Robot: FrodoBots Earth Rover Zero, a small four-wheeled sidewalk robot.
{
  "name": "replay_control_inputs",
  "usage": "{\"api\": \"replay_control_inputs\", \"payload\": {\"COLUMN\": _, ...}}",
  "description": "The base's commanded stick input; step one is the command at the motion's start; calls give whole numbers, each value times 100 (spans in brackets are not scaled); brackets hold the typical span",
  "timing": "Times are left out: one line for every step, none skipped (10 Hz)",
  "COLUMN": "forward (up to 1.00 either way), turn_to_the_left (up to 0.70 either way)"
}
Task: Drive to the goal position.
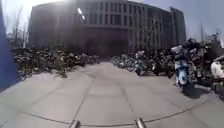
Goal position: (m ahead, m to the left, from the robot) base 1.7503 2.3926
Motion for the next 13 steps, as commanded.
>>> {"api": "replay_control_inputs", "payload": {"forward": 100, "turn_to_the_left": 0}}
{"api": "replay_control_inputs", "payload": {"forward": 100, "turn_to_the_left": 0}}
{"api": "replay_control_inputs", "payload": {"forward": 100, "turn_to_the_left": 0}}
{"api": "replay_control_inputs", "payload": {"forward": 100, "turn_to_the_left": 0}}
{"api": "replay_control_inputs", "payload": {"forward": 100, "turn_to_the_left": 0}}
{"api": "replay_control_inputs", "payload": {"forward": 100, "turn_to_the_left": 0}}
{"api": "replay_control_inputs", "payload": {"forward": 100, "turn_to_the_left": 0}}
{"api": "replay_control_inputs", "payload": {"forward": 100, "turn_to_the_left": 0}}
{"api": "replay_control_inputs", "payload": {"forward": 100, "turn_to_the_left": 0}}
{"api": "replay_control_inputs", "payload": {"forward": 100, "turn_to_the_left": 0}}
{"api": "replay_control_inputs", "payload": {"forward": 100, "turn_to_the_left": 0}}
{"api": "replay_control_inputs", "payload": {"forward": 100, "turn_to_the_left": 0}}
{"api": "replay_control_inputs", "payload": {"forward": 100, "turn_to_the_left": 0}}
